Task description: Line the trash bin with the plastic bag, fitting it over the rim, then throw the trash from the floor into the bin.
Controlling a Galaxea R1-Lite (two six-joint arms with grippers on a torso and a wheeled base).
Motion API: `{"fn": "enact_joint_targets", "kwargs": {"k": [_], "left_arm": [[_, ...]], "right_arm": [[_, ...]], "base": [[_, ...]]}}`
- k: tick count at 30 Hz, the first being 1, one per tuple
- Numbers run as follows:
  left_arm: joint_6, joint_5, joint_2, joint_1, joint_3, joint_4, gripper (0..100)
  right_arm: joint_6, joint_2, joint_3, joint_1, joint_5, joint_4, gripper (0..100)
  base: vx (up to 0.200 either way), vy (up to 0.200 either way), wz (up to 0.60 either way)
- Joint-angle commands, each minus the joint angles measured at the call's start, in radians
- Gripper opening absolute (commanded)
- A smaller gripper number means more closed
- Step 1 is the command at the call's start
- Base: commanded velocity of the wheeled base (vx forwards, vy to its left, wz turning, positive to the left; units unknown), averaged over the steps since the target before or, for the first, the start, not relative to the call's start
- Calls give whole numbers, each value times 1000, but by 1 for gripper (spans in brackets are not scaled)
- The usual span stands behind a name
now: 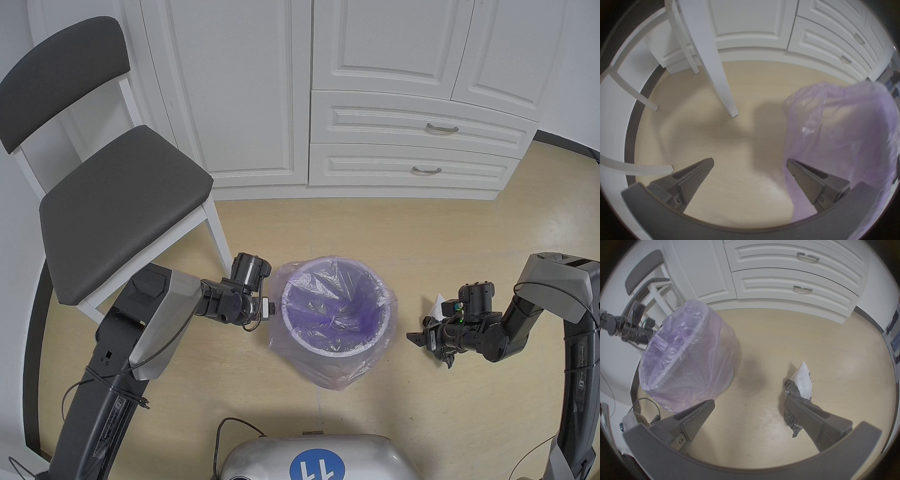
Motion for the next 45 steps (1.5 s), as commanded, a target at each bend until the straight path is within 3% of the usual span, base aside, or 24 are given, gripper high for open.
{"fn": "enact_joint_targets", "kwargs": {"k": [1, 7, 17, 24, 31, 45], "left_arm": [[20, -8, 81, -2, -17, -7, 100], [19, -6, 97, 0, -17, -17, 100], [-32, -4, -6, 9, -17, 6, 100], [-46, 0, -88, -11, 58, 49, 100], [-46, 5, -83, -12, 72, 44, 100], [-81, 6, -84, 8, 149, -37, 100]], "right_arm": [[8, 35, -34, -9, 1, 2, 100], [30, 32, -40, -7, 1, 2, 100], [140, -10, -62, 8, 5, -4, 100], [301, 27, -139, 52, 8, 2, 100], [364, 156, -241, 79, 8, 14, 100], [481, 259, -587, 91, 7, 416, 100]], "base": [[0, 0, 0], [0, 0, 0], [0, 0, 0], [0, 0, 0], [0, 0, 0], [0, 0, 0]]}}
